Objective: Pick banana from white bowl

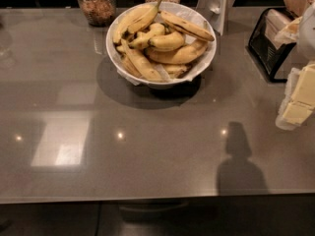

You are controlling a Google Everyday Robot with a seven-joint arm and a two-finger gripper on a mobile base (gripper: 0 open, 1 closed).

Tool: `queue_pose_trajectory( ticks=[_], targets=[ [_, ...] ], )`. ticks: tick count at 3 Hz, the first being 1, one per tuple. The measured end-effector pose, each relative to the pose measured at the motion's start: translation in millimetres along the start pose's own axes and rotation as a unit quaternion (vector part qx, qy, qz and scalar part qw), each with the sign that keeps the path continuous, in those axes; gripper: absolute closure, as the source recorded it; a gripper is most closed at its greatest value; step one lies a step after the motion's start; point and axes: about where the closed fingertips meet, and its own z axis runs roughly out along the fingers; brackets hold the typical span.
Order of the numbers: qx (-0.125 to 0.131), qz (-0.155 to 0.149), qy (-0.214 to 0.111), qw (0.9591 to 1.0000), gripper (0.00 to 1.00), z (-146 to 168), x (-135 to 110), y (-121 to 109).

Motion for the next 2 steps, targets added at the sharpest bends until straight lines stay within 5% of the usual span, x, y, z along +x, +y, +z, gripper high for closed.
queue_pose_trajectory(
  ticks=[1,2],
  targets=[
    [0.000,0.000,0.000,1.0000,0.00,0,0,0],
    [0.007,0.006,-0.054,0.9985,0.00,3,-22,-14]
  ],
)
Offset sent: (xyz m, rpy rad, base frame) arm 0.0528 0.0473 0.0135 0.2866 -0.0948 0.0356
